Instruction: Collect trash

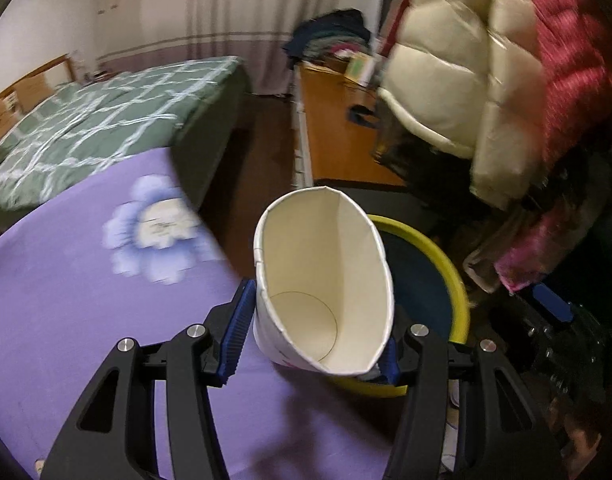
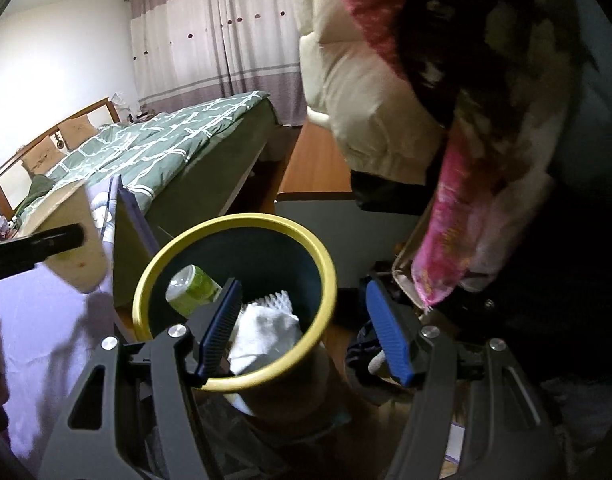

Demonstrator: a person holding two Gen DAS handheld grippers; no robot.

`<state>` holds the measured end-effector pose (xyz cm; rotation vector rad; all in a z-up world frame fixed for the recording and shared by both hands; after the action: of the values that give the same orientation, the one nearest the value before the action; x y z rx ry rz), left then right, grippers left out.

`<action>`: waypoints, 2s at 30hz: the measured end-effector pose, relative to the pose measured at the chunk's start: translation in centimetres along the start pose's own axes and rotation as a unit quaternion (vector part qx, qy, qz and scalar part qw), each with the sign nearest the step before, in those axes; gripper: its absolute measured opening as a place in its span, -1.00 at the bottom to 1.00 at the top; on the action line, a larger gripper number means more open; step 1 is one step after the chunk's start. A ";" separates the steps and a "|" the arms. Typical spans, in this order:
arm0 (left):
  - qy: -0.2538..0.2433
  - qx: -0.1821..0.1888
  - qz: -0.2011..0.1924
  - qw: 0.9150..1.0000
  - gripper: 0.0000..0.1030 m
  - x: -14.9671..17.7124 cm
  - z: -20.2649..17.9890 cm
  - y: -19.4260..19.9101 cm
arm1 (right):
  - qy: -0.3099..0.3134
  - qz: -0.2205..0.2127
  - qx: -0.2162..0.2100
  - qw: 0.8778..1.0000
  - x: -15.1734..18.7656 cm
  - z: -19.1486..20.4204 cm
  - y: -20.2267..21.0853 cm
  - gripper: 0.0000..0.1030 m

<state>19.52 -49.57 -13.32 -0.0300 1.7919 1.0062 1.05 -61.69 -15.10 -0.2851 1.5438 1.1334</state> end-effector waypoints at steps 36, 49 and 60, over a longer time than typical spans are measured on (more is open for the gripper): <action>0.084 -0.213 -0.146 0.962 0.91 8.3 14.2 27.3 | 0.059 -0.039 -0.141 0.987 -1.0 11.4 7.6 0.27; 0.114 -0.294 -0.189 0.930 0.91 14.5 17.2 39.8 | 0.102 -0.078 -0.194 0.972 -1.3 17.3 14.2 0.38; 0.113 -0.322 -0.193 0.920 0.91 15.4 16.2 41.0 | 0.113 -0.074 -0.198 0.971 -0.3 17.7 15.2 0.41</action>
<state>6.13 -6.25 -2.07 -0.9071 1.4900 1.2876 1.55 -40.47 -5.37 -0.8098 1.4535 1.3191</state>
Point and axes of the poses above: each gripper's, at about its wrist camera, not at the fingertips, and y roughly against the way its jaws point, z to its left, x to its underside, the point moved 6 cm from there along -y, roughly the way its jaws point, and after that the axes turned 10 degrees about -z, right-handed, at the moved point
